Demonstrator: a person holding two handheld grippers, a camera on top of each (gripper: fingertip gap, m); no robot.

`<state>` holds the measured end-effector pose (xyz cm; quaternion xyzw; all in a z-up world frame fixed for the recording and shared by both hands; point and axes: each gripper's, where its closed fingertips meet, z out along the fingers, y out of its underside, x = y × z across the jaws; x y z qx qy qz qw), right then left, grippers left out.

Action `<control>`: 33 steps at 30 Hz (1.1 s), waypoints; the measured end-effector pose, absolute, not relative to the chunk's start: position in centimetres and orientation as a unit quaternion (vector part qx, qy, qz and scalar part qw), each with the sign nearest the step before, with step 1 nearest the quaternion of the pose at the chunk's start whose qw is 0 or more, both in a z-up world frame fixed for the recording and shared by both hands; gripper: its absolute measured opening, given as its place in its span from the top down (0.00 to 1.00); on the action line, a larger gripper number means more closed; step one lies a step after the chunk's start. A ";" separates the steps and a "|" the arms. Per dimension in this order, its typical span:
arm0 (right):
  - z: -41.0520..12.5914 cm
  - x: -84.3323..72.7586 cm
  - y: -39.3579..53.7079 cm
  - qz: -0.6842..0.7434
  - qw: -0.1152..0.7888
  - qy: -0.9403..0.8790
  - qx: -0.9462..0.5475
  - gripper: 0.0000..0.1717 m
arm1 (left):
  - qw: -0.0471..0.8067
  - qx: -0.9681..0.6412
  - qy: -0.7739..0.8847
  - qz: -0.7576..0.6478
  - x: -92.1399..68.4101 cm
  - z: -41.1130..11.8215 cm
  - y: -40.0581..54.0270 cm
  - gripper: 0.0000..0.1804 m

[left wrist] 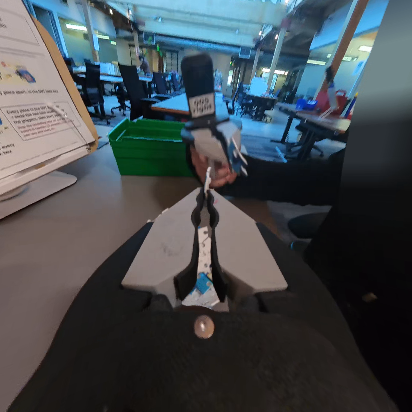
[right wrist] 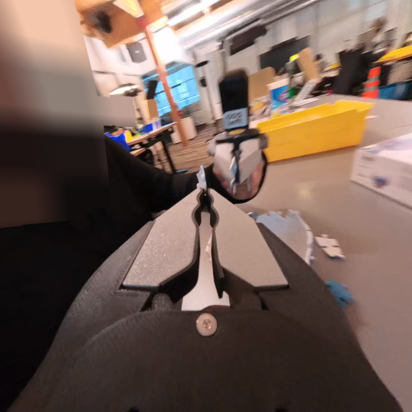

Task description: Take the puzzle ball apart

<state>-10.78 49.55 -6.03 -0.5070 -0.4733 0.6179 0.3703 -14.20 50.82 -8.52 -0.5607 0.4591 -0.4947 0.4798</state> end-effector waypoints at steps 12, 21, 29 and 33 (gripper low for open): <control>-9.0 17.5 62.7 -0.012 0.485 -0.210 -0.848 0.84 | 0.459 -0.644 0.497 -0.358 -12.0 -14.2 52.5 1.00; -8.9 -8.8 52.2 0.300 0.440 -0.501 -0.682 0.83 | 0.472 -0.614 0.507 -0.378 -11.1 -13.3 51.3 1.00; -10.8 -12.2 51.1 0.328 0.398 -0.533 -0.671 1.00 | 0.479 -0.591 0.502 -0.412 -11.1 -12.0 50.3 0.99; -7.6 -4.2 55.1 0.174 0.491 -0.461 -0.719 1.00 | 0.477 -0.615 0.488 -0.396 -11.5 -12.5 51.3 0.87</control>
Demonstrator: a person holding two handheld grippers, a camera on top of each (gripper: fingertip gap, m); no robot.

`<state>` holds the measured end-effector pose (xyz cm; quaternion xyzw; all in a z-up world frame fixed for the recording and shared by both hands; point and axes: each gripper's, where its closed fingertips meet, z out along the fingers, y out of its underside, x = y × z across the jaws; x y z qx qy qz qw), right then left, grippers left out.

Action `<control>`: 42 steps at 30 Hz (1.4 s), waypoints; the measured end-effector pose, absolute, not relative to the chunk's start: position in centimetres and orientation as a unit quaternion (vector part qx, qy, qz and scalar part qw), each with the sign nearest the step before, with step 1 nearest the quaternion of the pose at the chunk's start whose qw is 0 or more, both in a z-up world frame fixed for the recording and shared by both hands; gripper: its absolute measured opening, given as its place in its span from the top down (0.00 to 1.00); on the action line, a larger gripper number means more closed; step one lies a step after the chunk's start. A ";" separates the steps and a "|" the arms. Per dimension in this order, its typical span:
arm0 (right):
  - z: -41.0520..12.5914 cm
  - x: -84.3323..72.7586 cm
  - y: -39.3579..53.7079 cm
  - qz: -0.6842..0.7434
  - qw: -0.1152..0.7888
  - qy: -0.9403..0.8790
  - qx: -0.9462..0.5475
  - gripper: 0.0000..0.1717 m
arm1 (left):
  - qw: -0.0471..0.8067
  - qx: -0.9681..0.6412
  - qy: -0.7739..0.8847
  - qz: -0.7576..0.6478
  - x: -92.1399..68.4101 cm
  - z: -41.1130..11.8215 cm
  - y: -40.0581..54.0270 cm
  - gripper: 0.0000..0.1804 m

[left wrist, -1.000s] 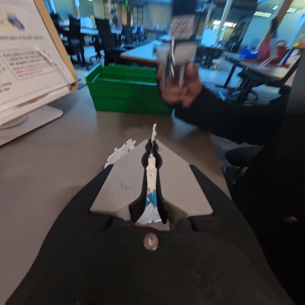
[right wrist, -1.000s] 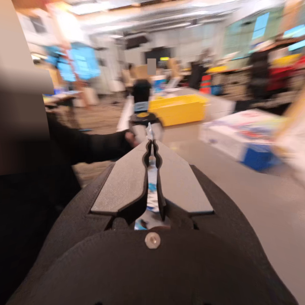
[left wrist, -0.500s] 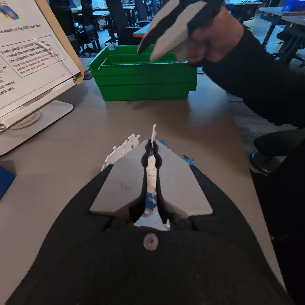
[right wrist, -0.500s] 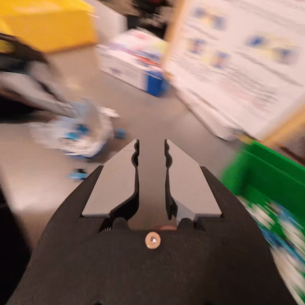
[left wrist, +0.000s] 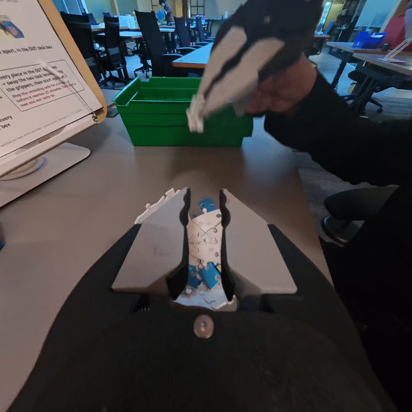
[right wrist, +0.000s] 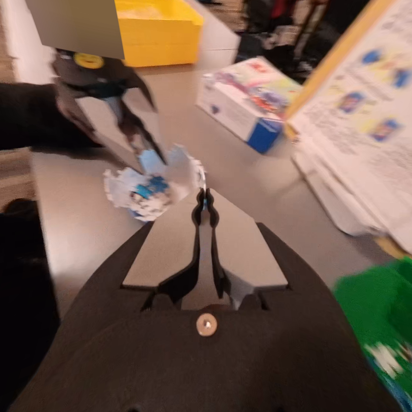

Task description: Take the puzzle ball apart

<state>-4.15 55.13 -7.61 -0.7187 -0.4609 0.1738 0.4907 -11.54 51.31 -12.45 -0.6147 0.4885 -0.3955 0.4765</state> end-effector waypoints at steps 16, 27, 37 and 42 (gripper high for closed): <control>-18.5 -2.7 53.1 0.161 0.298 -0.572 -0.747 0.80 | 0.468 -0.637 0.487 -0.372 -12.0 -13.5 52.1 0.89; -23.3 -4.8 52.2 0.224 0.234 -0.630 -0.706 0.88 | 0.461 -0.638 0.495 -0.369 -12.0 -13.8 51.8 0.90; -10.0 14.0 59.4 0.038 0.416 -0.330 -0.847 0.87 | 0.457 -0.642 0.493 -0.369 -12.1 -13.9 51.9 0.90; -13.0 10.4 57.6 0.035 0.381 -0.368 -0.848 0.74 | 0.449 -0.641 0.509 -0.358 -12.4 -14.2 51.6 0.90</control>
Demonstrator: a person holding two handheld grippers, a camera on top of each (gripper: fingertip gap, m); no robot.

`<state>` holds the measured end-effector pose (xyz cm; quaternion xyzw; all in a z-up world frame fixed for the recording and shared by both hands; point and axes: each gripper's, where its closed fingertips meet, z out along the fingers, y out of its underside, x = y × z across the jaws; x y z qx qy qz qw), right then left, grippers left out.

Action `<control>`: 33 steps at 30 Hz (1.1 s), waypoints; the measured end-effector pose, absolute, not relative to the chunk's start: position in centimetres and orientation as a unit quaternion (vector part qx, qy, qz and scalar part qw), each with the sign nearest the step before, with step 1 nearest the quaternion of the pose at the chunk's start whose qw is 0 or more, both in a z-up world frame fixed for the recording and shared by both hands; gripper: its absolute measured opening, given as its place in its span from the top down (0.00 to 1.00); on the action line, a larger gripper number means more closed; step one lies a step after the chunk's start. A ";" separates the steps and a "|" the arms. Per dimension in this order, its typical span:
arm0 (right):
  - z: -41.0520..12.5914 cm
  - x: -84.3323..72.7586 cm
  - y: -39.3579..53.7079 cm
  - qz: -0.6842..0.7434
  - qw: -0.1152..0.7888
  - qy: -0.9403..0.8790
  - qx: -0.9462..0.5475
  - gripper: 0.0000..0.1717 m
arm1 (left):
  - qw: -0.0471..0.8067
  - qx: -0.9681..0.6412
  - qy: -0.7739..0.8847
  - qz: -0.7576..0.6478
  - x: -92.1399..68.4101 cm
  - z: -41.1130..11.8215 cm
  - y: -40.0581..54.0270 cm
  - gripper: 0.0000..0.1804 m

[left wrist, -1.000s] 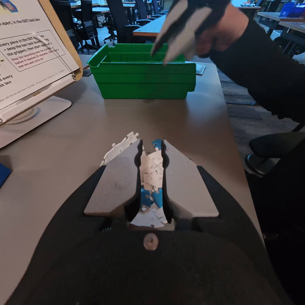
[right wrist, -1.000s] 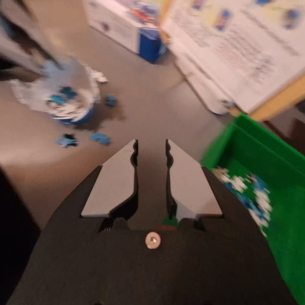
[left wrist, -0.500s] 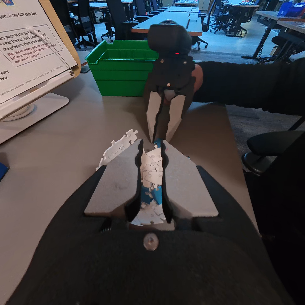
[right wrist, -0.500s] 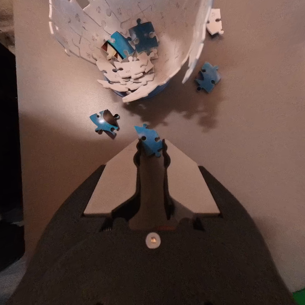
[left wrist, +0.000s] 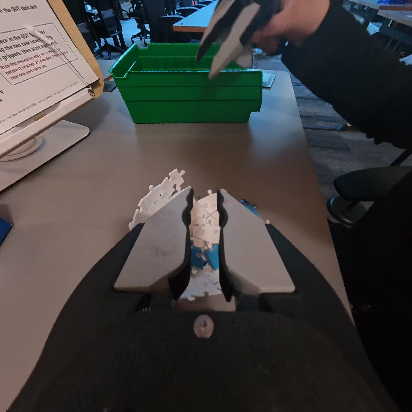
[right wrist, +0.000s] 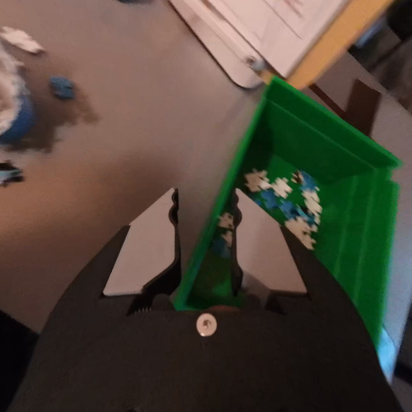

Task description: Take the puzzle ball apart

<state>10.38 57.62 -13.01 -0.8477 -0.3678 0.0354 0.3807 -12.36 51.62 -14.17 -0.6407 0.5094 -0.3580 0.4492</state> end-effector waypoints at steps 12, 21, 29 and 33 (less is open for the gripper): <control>-23.3 -8.4 46.8 0.226 0.237 -0.587 -0.741 0.85 | 0.460 -0.654 0.478 -0.363 -13.7 -13.5 53.1 0.90; -13.6 1.1 53.3 0.153 0.401 -0.445 -0.786 1.00 | 0.457 -0.662 0.476 -0.355 -14.2 -13.5 53.2 0.90; -19.6 -4.1 40.4 0.289 0.296 -0.539 -0.733 0.77 | 0.460 -0.659 0.486 -0.344 -14.0 -13.6 53.0 0.90; -23.4 -4.6 40.0 0.206 0.294 -0.551 -0.753 0.75 | 0.451 -0.662 0.489 -0.345 -13.6 -14.1 52.9 0.90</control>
